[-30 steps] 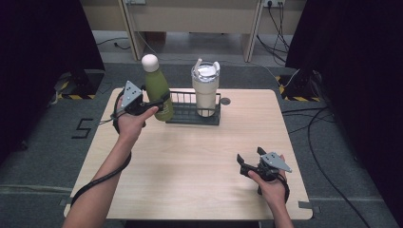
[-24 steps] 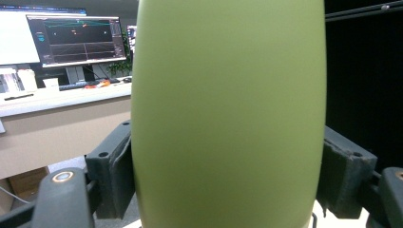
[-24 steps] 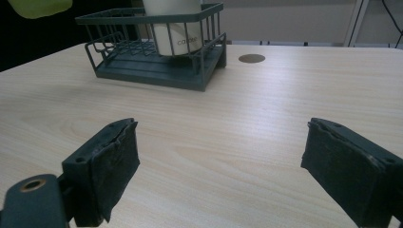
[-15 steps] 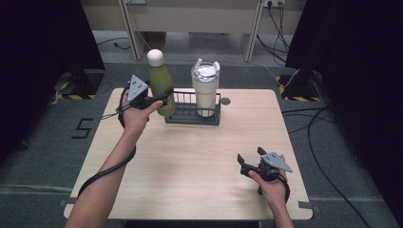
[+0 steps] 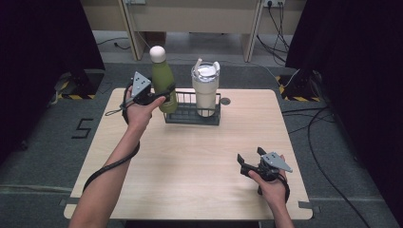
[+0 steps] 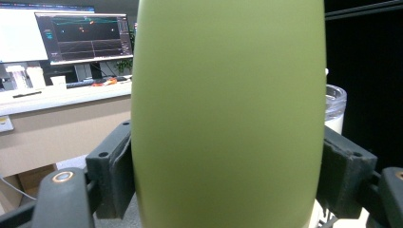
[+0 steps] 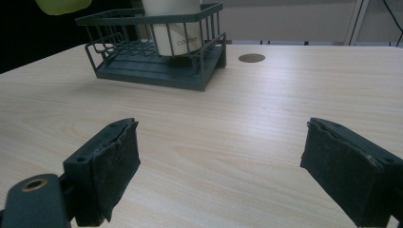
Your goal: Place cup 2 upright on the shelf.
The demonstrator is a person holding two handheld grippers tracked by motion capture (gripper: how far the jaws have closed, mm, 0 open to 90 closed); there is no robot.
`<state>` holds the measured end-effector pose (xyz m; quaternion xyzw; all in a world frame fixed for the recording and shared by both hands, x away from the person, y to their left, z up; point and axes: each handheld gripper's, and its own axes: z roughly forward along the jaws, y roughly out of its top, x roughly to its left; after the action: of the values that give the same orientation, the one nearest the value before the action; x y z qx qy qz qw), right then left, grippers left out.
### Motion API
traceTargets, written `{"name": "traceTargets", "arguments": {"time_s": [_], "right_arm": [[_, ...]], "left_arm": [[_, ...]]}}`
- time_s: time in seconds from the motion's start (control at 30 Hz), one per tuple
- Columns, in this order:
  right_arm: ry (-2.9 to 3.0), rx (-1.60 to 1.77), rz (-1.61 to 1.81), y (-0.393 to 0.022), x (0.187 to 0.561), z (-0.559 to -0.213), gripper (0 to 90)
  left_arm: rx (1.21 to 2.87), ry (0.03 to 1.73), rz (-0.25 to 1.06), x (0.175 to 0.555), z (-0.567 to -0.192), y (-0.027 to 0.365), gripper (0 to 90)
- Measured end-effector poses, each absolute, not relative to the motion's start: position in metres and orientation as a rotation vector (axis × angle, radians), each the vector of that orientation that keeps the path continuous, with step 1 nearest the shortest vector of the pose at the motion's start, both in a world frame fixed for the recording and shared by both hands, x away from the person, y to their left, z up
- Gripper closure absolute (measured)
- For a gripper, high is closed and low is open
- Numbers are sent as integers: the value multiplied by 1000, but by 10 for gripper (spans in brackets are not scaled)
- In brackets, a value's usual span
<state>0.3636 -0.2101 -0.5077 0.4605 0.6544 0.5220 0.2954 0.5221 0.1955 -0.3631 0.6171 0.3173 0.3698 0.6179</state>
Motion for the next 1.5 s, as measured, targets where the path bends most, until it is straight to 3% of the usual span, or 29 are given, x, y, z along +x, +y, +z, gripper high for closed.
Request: {"name": "traceTargets", "arguments": {"time_s": [1.5], "right_arm": [[1750, 1236, 1399, -210, 364, -509, 123]], "left_arm": [[1360, 830, 872, 566, -369, 172, 211]]}}
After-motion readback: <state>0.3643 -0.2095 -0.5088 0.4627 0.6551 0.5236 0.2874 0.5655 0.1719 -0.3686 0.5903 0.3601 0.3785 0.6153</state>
